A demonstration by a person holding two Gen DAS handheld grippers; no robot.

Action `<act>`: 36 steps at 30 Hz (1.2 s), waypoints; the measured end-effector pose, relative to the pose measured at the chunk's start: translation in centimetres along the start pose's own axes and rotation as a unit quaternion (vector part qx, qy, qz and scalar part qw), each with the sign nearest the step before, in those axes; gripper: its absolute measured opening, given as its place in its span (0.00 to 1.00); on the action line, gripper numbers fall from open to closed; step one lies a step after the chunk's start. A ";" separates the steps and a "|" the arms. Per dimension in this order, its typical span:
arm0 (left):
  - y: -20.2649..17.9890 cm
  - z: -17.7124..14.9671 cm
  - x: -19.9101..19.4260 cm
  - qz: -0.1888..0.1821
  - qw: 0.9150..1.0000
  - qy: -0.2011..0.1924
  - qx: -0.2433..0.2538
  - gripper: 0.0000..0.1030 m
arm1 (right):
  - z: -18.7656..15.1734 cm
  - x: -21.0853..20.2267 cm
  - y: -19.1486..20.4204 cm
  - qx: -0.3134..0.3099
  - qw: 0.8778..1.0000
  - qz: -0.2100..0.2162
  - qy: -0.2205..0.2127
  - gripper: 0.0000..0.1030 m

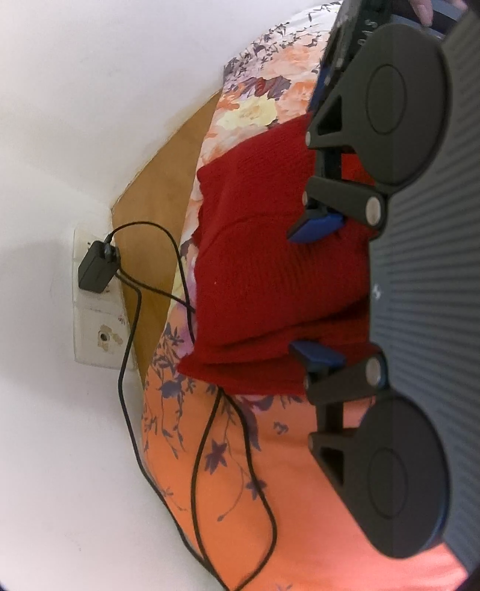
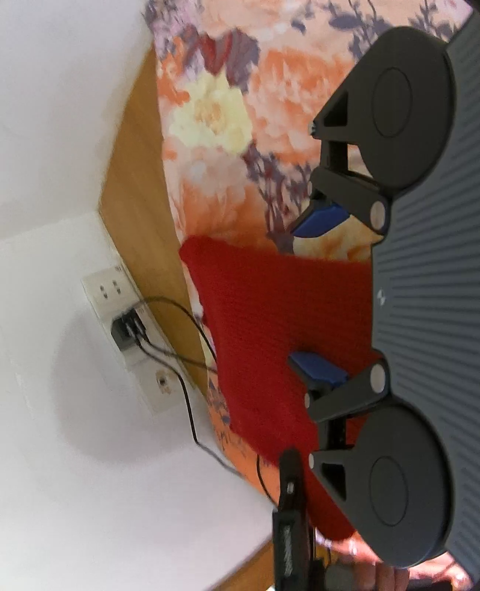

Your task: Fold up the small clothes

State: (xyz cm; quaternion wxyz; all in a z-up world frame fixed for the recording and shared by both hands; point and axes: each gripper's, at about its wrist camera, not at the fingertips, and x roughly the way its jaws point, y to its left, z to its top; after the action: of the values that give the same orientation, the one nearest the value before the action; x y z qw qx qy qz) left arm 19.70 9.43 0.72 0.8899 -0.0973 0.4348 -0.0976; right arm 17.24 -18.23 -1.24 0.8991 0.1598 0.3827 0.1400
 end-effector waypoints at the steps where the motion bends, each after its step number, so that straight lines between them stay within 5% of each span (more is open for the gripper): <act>1: 0.1 -0.1 0.0 -0.004 1.000 -0.002 0.001 0.55 | -0.1 0.2 0.1 0.002 1.000 0.013 0.005 0.72; 3: 0.3 -0.3 -0.2 -0.012 1.000 -0.010 0.005 0.34 | -0.5 0.4 0.8 0.001 0.999 0.037 0.012 0.72; 5: 0.5 -0.3 -0.5 -0.004 1.000 -0.016 0.004 0.24 | -0.8 0.4 1.9 -0.023 0.999 0.029 0.006 0.73; 11: 1.2 -1.0 -2.2 0.050 0.997 -0.045 0.044 0.20 | 0.0 -0.1 4.4 -0.036 0.998 0.048 0.011 0.73; 18: 3.8 -1.6 -1.1 0.051 0.998 -0.024 0.023 0.24 | -0.6 0.3 8.6 -0.104 0.994 0.040 0.005 0.73; 23: 3.6 -1.7 -0.8 0.066 0.997 -0.029 0.023 0.52 | -0.7 0.8 8.6 -0.106 0.994 0.025 0.007 0.78; 29: 4.4 -1.6 -0.8 0.053 0.998 -0.017 0.009 0.56 | -0.3 -0.8 5.3 -0.026 0.998 0.054 -0.010 0.96; 36: 6.0 -1.3 -0.6 0.013 0.999 0.004 -0.044 0.56 | -0.1 -0.3 -1.1 0.114 0.990 0.085 0.023 0.99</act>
State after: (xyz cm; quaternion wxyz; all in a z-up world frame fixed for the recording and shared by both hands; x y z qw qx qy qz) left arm 18.83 15.22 -1.18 0.8843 -0.1308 0.4432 -0.0674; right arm 17.09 -19.31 -1.51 0.8508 0.2904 0.4014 0.1752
